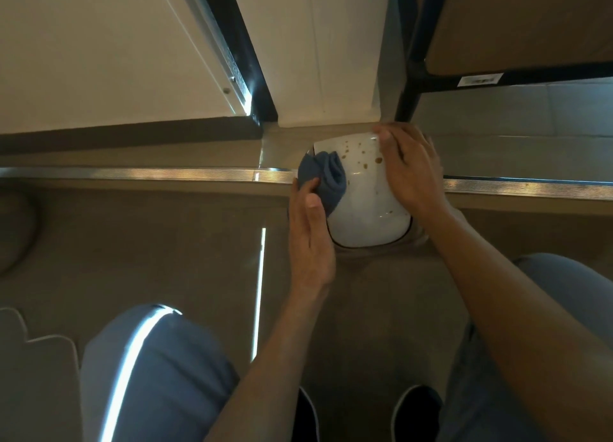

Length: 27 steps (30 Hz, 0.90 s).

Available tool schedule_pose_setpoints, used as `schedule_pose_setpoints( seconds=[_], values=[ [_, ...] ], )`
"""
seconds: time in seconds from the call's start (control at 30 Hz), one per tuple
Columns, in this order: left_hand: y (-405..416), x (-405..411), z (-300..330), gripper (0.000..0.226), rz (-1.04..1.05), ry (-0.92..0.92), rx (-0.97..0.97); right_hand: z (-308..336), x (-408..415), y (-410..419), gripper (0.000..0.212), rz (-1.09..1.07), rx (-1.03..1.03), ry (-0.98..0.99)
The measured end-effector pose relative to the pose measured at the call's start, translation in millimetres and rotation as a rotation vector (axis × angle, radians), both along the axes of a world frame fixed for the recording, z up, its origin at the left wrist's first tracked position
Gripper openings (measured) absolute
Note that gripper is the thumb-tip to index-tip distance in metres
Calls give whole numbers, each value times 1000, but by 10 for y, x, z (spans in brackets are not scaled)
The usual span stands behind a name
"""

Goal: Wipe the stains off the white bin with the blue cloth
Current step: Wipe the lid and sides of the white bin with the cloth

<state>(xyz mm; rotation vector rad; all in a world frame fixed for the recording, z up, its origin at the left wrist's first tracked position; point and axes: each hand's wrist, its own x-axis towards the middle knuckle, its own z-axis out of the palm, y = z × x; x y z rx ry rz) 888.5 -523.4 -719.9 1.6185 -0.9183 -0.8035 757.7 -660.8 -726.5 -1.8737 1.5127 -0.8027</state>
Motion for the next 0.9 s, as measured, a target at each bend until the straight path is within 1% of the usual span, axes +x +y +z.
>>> schedule_pose_setpoints(
  seconds=[0.1,0.13,0.17,0.27,0.3,0.33,0.43,0.53,0.63,0.8,0.9],
  values=[
    [-49,-7,-68,14,19,-7,42,-18,10,-3,41,-15,-37,9],
    [-89,-7,-86,10,26,-11,63,-28,13,-7,41,-19,-48,11],
    [-136,-2,-95,13,34,-22,70,-36,16,-8,40,-22,-59,16],
    [-306,47,-82,40,26,-71,72,-54,23,-1,39,-27,-80,26],
    [-380,77,-51,46,6,-88,82,-59,26,2,39,-28,-80,32],
    [-475,125,-35,47,-8,-96,103,-64,28,2,38,-28,-79,39],
    [-831,308,73,33,-34,-53,159,-83,36,1,34,-40,-63,50],
    [-1079,413,109,32,-43,-29,202,-89,56,-18,34,-64,-67,69],
    [-939,360,40,26,-68,3,118,-78,74,-24,35,-91,-71,75],
    [-342,202,-302,50,-49,-11,-31,-82,89,-13,35,-107,-91,65],
    [-9,66,-391,53,-96,-74,-21,-84,80,-7,32,-120,-100,70]
  ],
)
